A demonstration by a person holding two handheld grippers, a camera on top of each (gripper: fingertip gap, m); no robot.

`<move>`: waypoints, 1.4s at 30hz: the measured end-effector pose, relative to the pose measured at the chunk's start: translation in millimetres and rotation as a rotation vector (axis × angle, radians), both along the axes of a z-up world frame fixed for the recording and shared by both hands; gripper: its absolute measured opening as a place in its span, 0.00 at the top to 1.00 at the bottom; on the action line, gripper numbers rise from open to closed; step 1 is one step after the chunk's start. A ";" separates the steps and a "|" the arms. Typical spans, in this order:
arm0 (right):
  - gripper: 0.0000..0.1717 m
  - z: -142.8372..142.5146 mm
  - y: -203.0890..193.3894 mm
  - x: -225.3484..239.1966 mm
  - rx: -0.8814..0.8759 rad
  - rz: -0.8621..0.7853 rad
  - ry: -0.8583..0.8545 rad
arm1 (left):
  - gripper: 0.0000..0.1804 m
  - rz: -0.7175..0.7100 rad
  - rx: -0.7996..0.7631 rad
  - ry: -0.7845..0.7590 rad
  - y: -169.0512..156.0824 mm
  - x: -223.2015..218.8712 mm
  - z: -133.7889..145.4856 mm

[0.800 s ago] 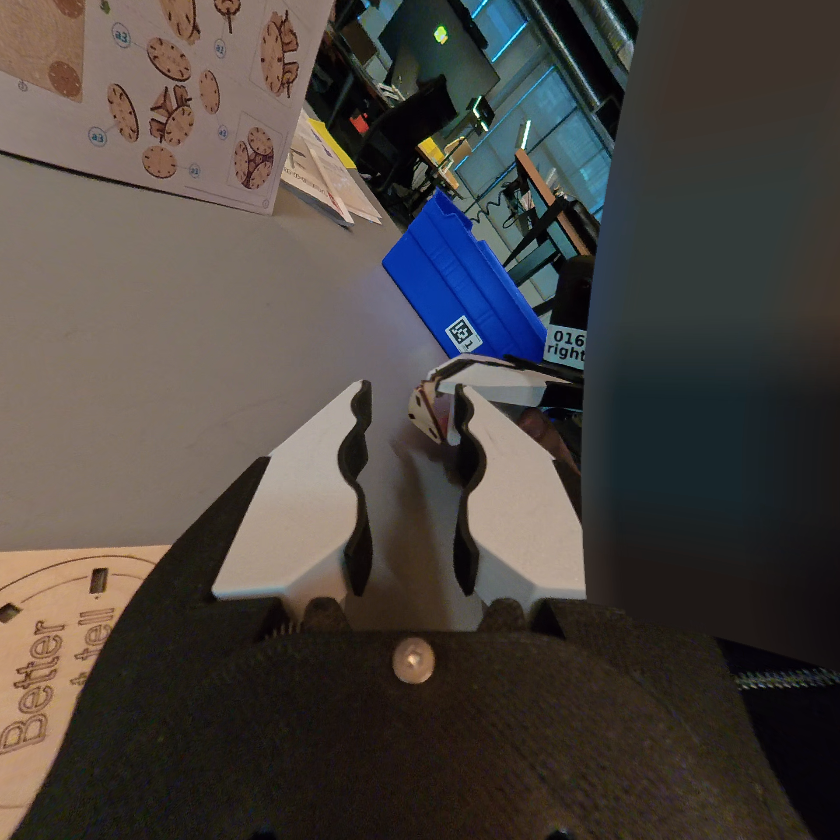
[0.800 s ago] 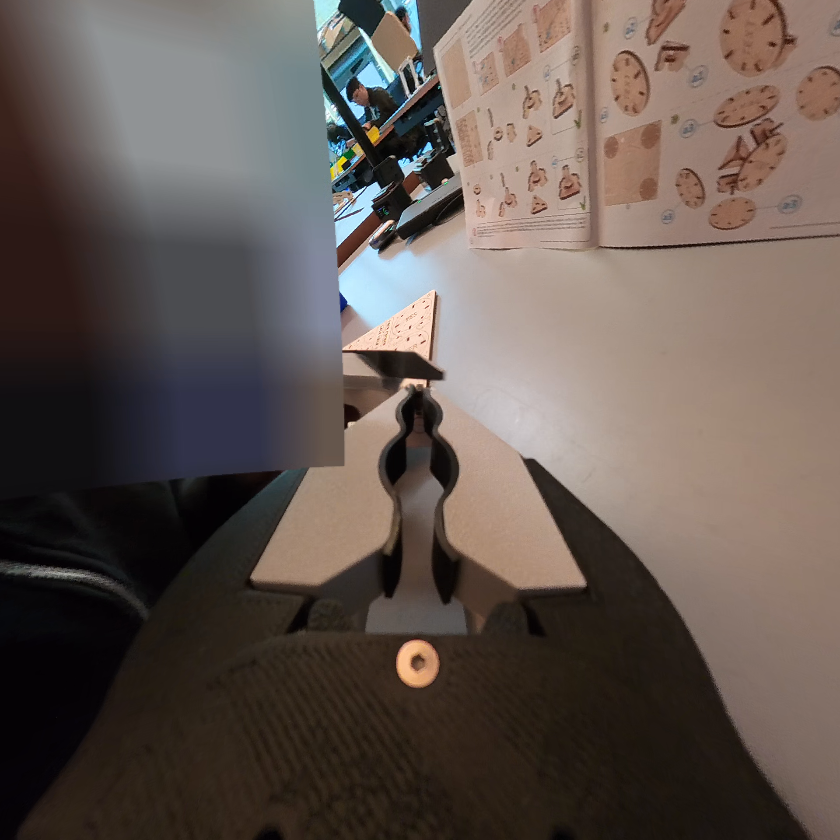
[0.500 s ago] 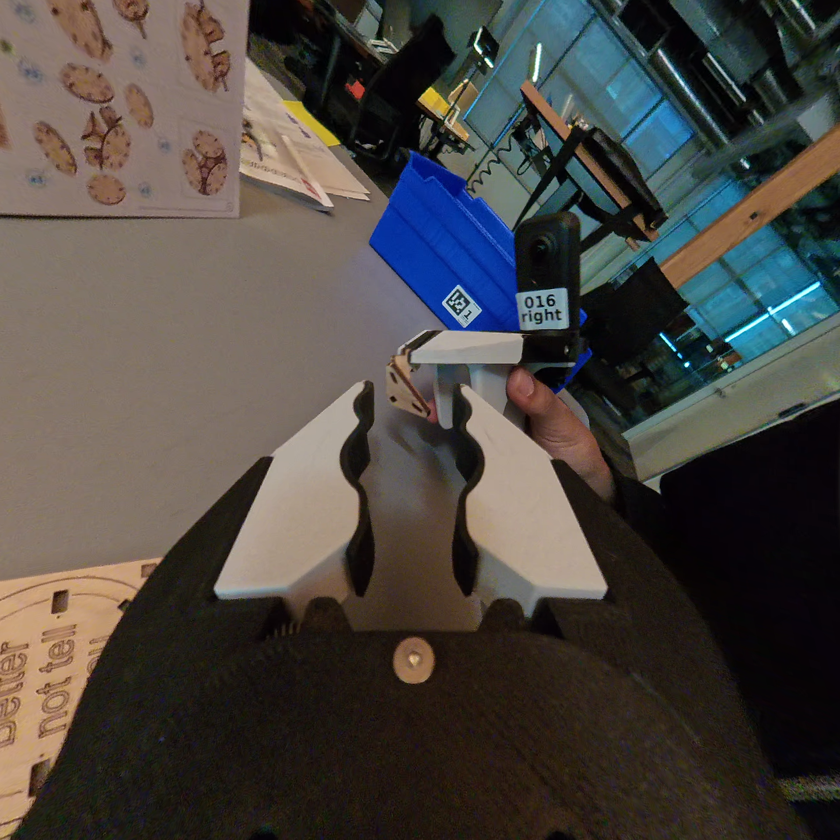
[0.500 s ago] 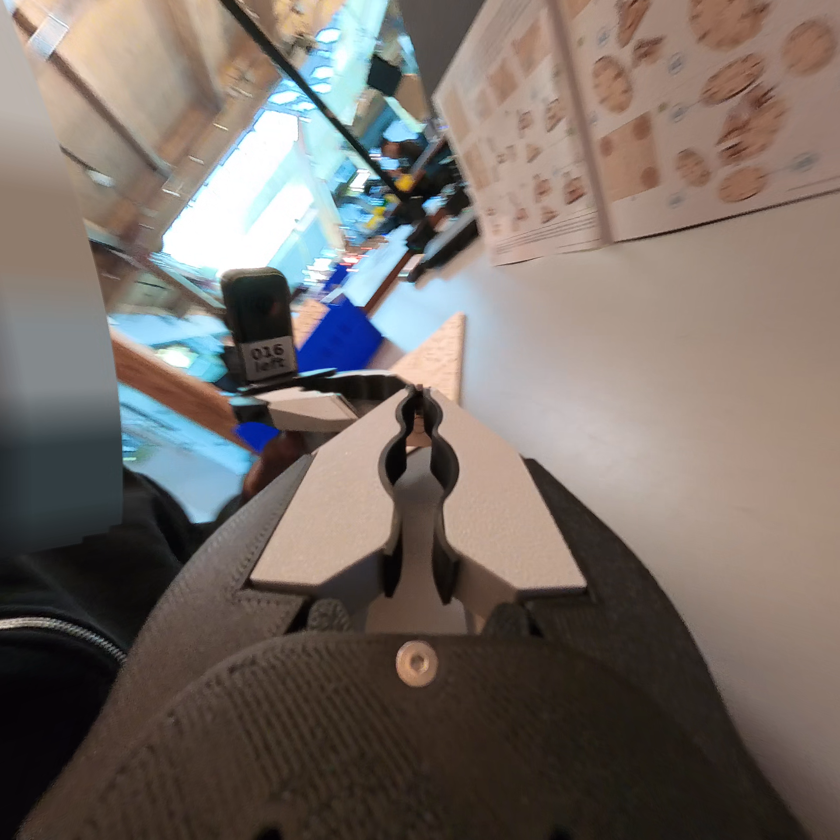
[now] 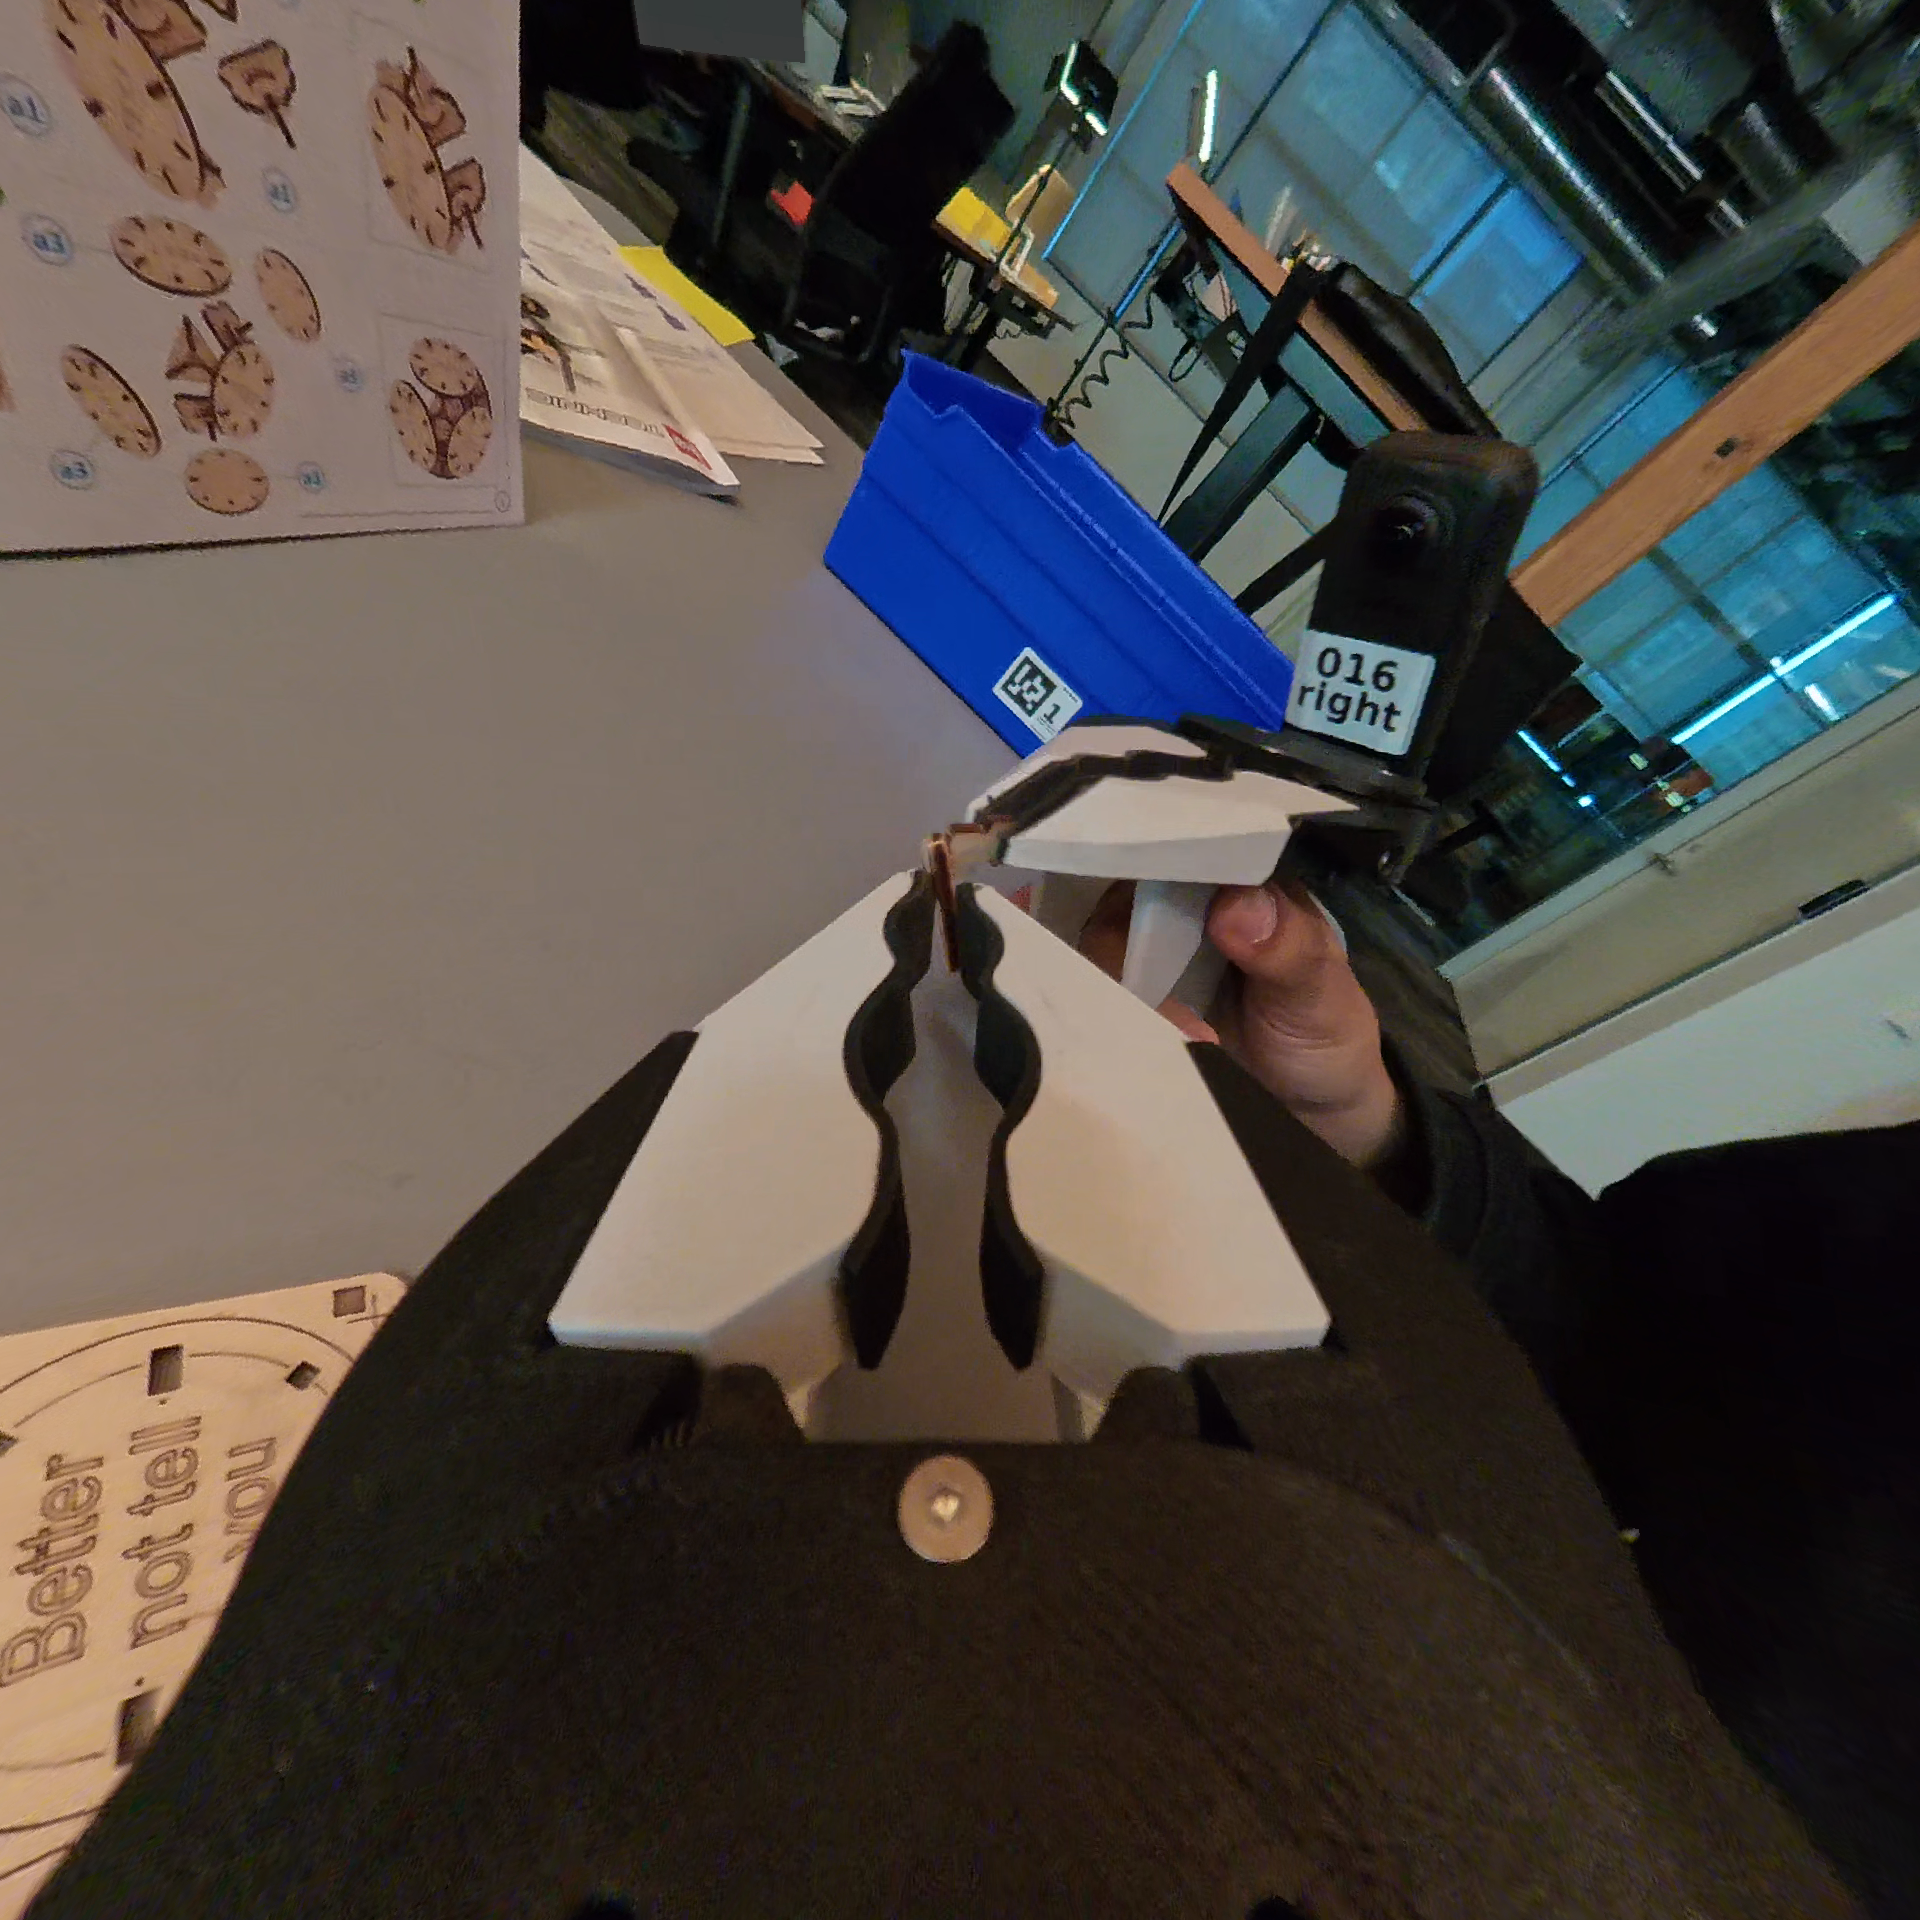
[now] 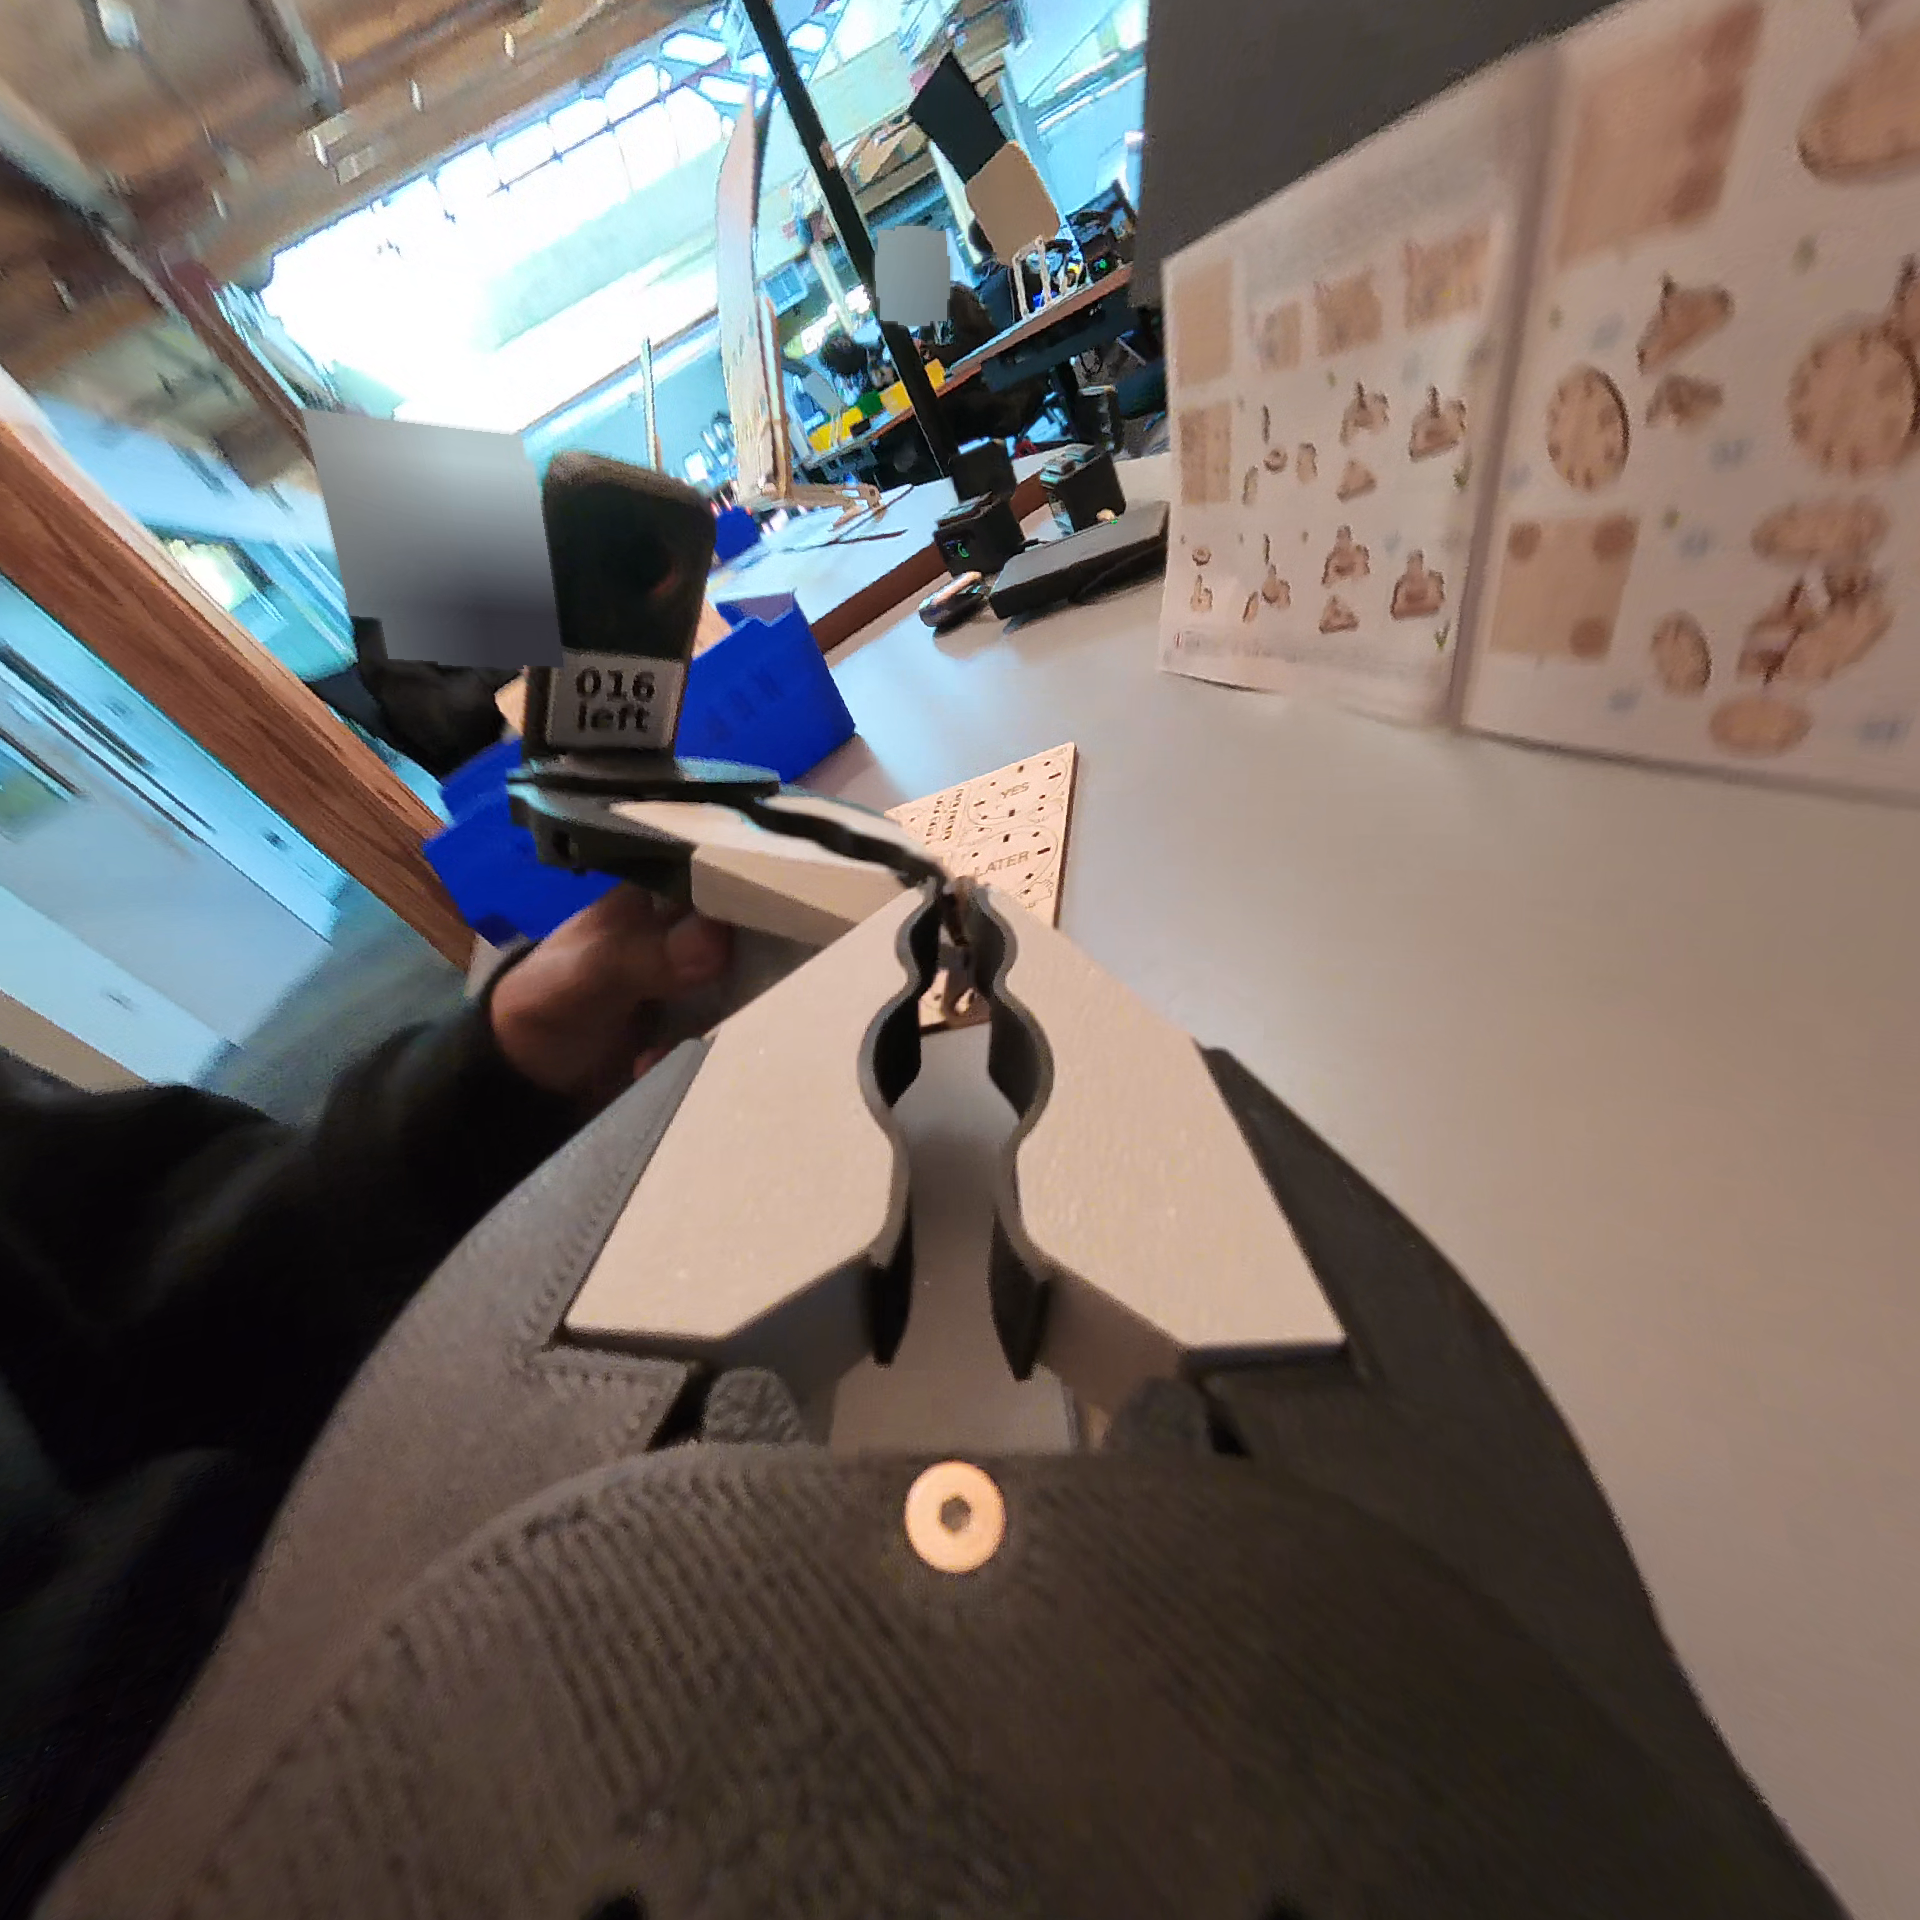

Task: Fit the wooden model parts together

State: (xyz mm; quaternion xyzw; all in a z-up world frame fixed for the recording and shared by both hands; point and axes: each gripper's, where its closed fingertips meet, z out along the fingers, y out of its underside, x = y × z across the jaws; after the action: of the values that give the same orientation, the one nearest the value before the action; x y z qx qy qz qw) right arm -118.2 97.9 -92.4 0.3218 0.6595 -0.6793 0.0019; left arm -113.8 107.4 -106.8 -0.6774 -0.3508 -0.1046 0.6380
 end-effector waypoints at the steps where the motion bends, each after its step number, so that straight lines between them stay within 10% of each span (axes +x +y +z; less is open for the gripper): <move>1: 0.98 0.1 -0.5 0.8 0.021 -0.002 0.023 | 1.00 0.010 -0.010 0.017 -1.5 -1.0 1.1; 15: 0.97 -10.6 -0.5 -3.5 0.353 -0.126 0.290 | 1.00 0.072 -0.112 0.159 -4.9 -6.5 0.4; 42: 0.99 -17.5 -2.4 -3.6 0.424 -0.141 0.295 | 1.00 0.086 -0.235 0.201 -4.2 -5.6 -10.5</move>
State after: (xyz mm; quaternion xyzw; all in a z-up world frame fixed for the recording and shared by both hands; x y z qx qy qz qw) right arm -121.8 95.5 -109.9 0.2577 0.7562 -0.5640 -0.2089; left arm -119.4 103.2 -117.3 -0.7389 -0.3238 0.0327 0.5900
